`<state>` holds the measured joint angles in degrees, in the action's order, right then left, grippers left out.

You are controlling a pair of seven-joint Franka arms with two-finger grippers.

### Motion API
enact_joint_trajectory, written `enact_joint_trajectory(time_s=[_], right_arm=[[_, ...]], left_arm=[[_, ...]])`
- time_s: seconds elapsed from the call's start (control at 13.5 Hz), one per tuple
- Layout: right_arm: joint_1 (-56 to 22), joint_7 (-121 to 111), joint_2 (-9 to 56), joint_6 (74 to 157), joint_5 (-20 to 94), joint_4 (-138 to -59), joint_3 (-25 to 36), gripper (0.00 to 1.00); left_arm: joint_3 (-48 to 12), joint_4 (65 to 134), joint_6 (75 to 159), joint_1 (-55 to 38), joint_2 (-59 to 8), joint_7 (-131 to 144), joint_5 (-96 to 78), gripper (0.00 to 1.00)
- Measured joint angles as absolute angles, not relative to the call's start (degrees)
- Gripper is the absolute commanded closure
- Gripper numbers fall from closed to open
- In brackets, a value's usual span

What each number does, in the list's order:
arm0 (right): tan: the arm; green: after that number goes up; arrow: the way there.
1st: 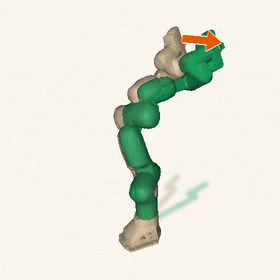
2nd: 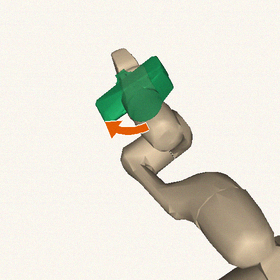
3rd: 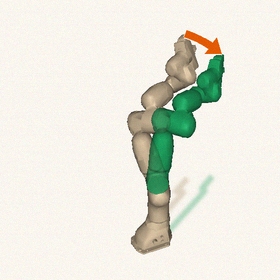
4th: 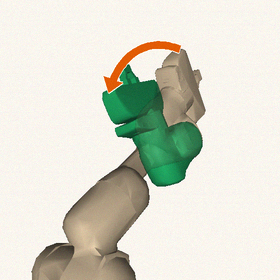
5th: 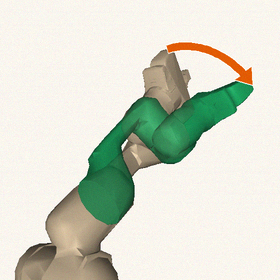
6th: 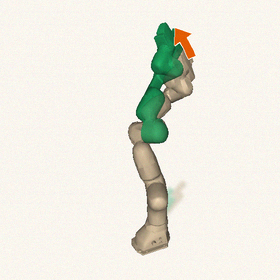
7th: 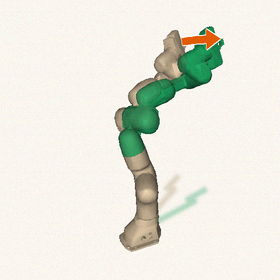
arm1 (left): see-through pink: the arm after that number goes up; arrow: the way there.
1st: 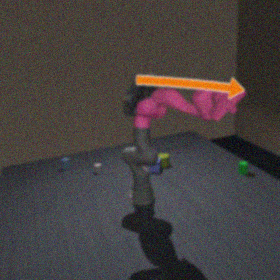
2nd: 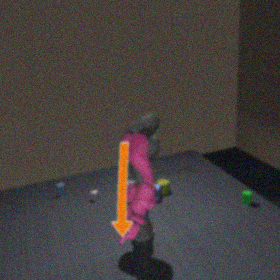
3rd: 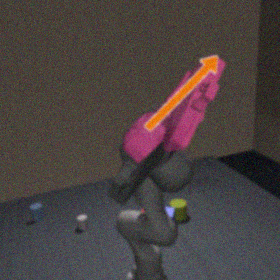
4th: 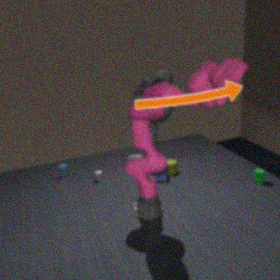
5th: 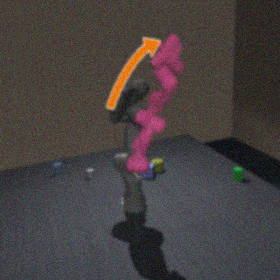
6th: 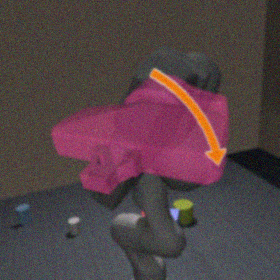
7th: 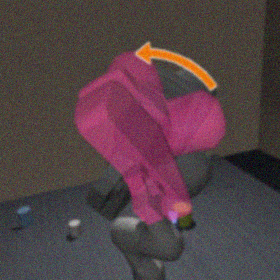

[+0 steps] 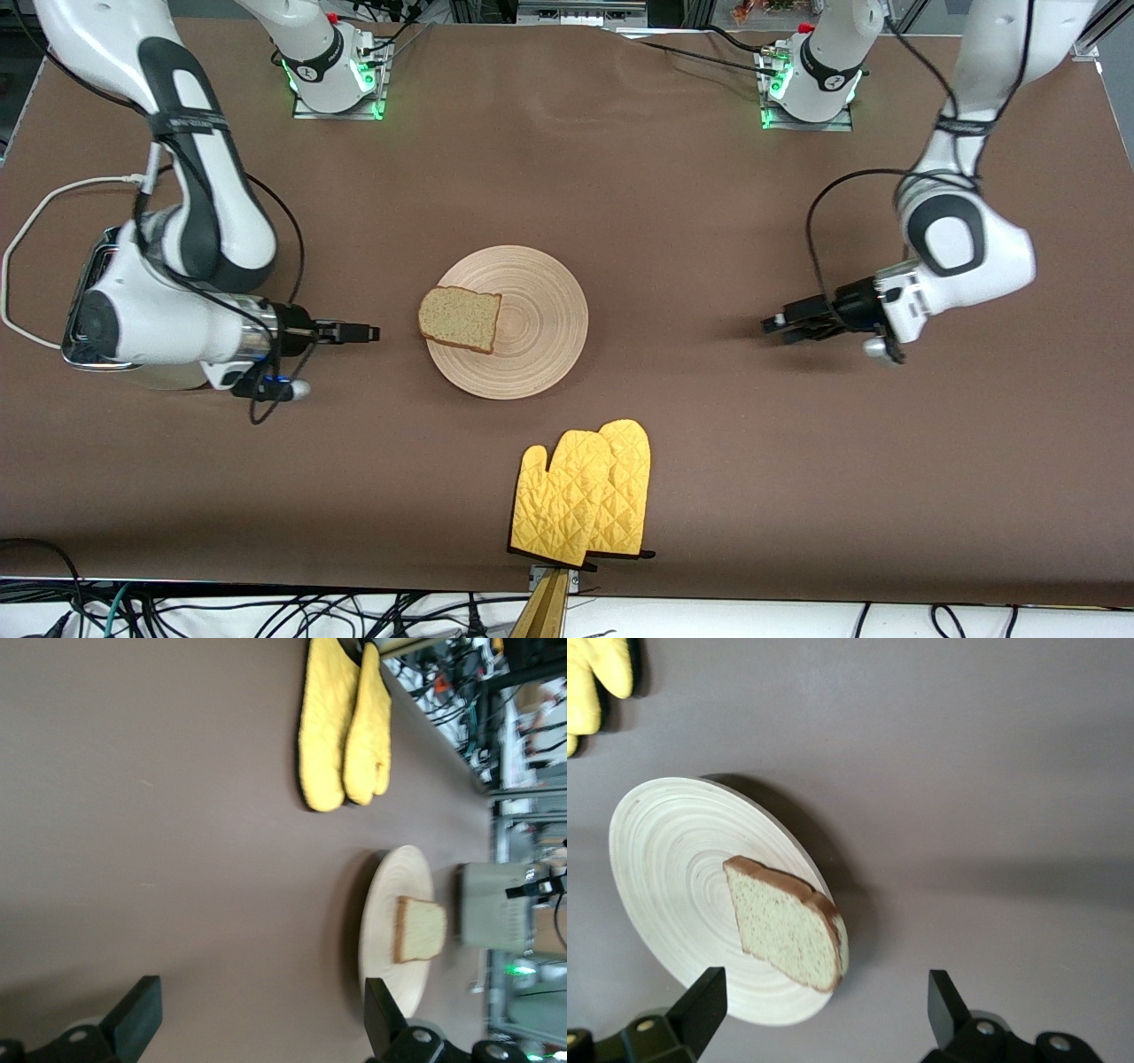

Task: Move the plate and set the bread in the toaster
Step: 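Grasp the bread slice with the right gripper while the left gripper withdraws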

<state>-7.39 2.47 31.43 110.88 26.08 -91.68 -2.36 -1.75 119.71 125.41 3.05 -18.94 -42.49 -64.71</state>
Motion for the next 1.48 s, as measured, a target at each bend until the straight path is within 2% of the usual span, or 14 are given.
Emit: enact_joint_trajectory(time_s=[0.22, 0.52, 0.96, 1.26, 1.33, 1.48], right_arm=[[-9.8, 2.7, 35.0, 114.4, 26.6, -92.3, -2.4, 0.0], [-10.8, 2.9, 37.6, 114.8, 29.5, -93.0, -2.4, 0.0], [-11.8, 2.9, 37.9, 117.5, 34.9, -96.8, -2.4, 0.0], [-12.0, 2.9, 37.9, 118.1, 35.3, -98.3, -2.4, 0.0], [-12.0, 2.9, 37.9, 118.1, 35.3, -98.4, -2.4, 0.02], [-12.0, 3.0, 37.9, 118.0, 35.4, -98.5, -2.4, 0.21]], left_arm=[[-2.0, 119.9, 125.2, 6.6, -14.4, -35.2, -51.1, 0.0], [-2.9, 119.6, 123.4, 7.7, -9.2, -21.1, -34.7, 0.0], [-3.2, 113.9, 112.1, 8.8, -5.4, -5.5, -14.8, 0.0], [-4.1, 106.3, 100.5, 8.8, -4.1, -0.2, -6.2, 0.0], [-4.2, 104.3, 98.4, 8.8, -4.0, 0.4, -4.6, 0.0], [-4.4, 100.9, 95.3, 8.8, -4.0, 1.6, -2.3, 0.0]])
